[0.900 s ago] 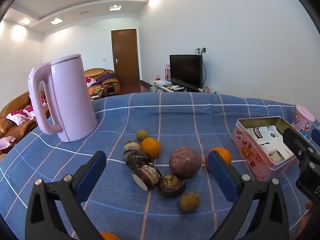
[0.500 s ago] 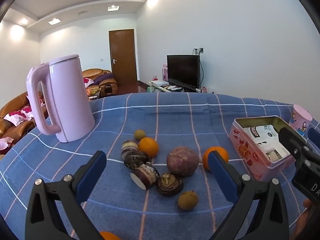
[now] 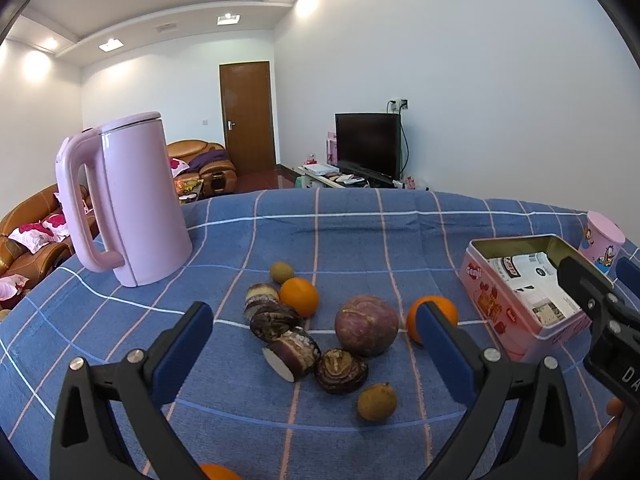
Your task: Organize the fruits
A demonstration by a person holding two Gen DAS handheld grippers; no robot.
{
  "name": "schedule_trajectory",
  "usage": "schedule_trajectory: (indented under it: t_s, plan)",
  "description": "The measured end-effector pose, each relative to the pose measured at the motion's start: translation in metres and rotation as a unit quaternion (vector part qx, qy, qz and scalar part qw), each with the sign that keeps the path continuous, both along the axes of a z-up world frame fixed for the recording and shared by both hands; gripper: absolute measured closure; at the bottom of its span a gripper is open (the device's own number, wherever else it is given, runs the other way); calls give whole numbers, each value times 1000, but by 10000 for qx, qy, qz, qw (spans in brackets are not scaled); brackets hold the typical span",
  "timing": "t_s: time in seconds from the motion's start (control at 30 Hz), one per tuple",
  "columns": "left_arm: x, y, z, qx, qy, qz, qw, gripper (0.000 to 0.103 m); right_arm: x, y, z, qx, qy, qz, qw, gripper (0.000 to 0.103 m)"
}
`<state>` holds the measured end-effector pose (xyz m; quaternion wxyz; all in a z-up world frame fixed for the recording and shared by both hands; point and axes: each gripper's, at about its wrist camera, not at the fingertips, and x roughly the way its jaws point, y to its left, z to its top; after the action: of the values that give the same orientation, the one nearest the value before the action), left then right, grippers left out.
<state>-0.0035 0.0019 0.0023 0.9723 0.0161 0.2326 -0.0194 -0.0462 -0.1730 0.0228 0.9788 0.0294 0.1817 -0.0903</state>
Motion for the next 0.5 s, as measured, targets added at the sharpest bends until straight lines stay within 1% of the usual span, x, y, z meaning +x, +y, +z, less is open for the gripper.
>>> schedule_trajectory:
  t_s: [0.5]
  plan:
    - [1, 0, 0, -14, 11, 15, 10000, 0, 0, 2, 0, 11, -1, 35, 10000, 1]
